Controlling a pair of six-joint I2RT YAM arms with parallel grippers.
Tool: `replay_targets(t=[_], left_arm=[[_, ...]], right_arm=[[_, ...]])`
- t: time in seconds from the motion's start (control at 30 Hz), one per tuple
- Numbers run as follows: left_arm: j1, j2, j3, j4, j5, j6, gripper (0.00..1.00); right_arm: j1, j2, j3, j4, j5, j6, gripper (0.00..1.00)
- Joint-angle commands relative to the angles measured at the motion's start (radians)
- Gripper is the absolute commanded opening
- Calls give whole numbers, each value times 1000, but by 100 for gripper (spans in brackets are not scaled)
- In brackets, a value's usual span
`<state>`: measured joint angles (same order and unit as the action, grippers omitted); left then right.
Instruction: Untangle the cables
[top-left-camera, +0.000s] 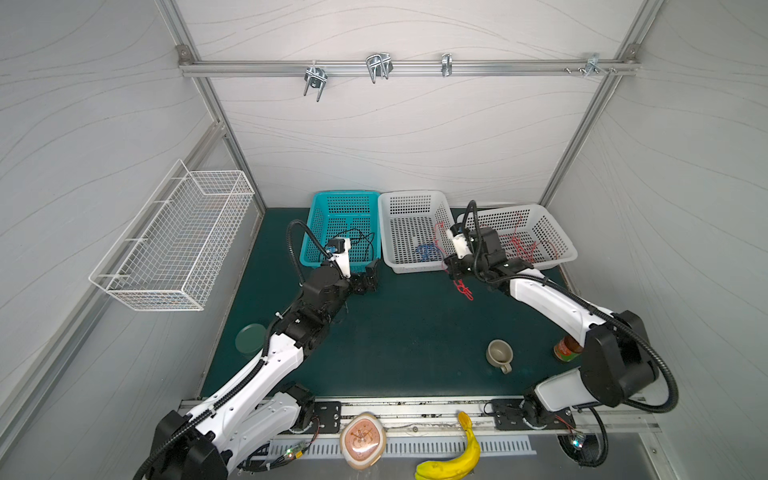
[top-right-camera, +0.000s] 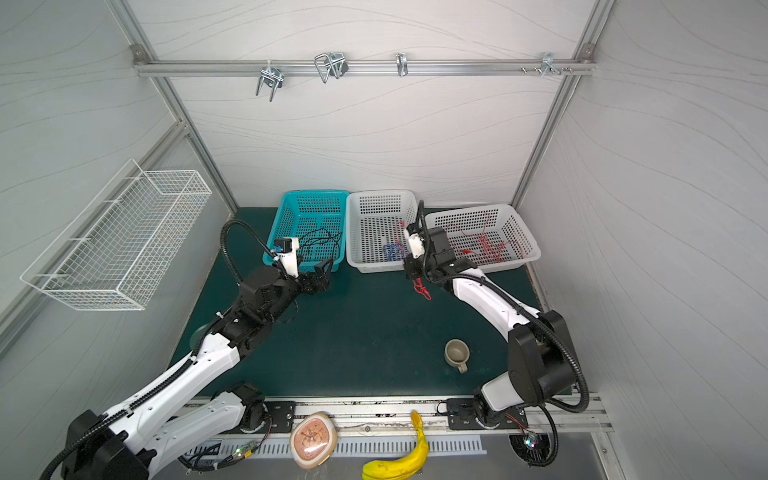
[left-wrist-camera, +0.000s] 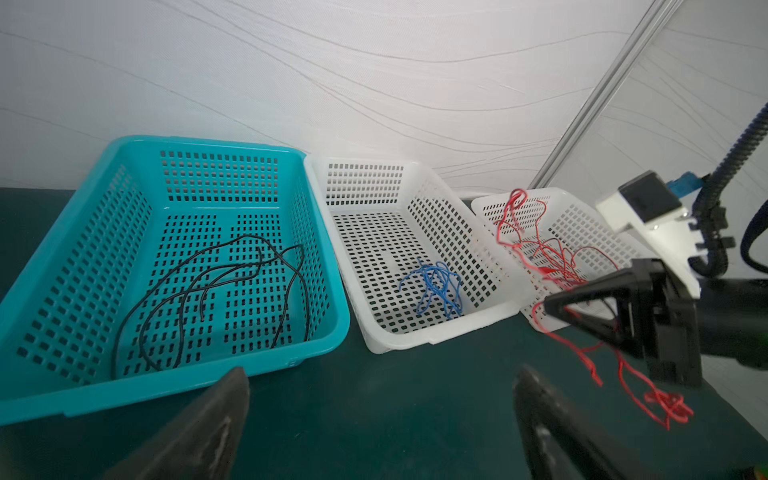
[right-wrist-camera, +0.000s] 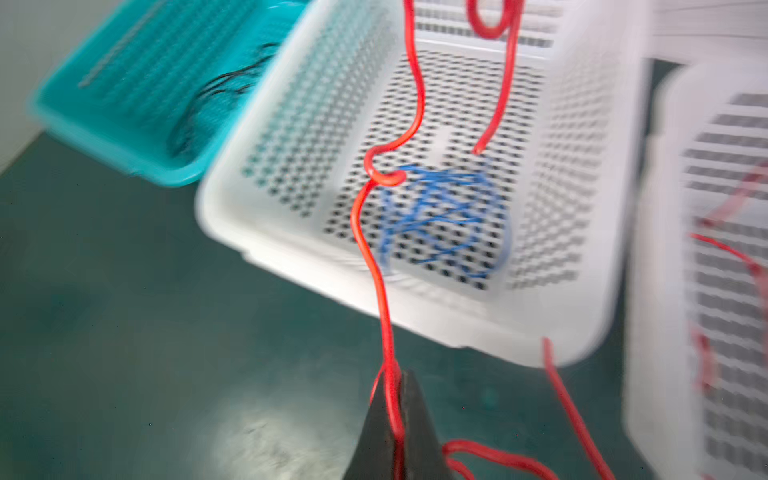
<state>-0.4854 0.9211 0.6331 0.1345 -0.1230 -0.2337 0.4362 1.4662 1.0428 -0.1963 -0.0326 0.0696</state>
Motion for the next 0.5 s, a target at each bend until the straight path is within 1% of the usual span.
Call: replay_targets(t=[0.0, 0.07, 0.2, 0.33, 0.47], left_arm=[[7, -24, -8, -26, -42, 19, 100], [8, -29, -10, -42, -54, 16, 100], [7, -40, -16, -63, -63, 10, 100], [9, -51, -24, -75, -68, 8, 100], [9, -56, -33, -85, -79, 5, 100]], right_arm=[[-89, -14, 44, -32, 158, 51, 0], [-146, 21, 85, -41, 170, 61, 0], [-218, 101, 156, -53, 243, 82, 0], [-280, 191, 222, -42, 201, 108, 0], [-292, 316, 322, -82, 215, 113, 0]])
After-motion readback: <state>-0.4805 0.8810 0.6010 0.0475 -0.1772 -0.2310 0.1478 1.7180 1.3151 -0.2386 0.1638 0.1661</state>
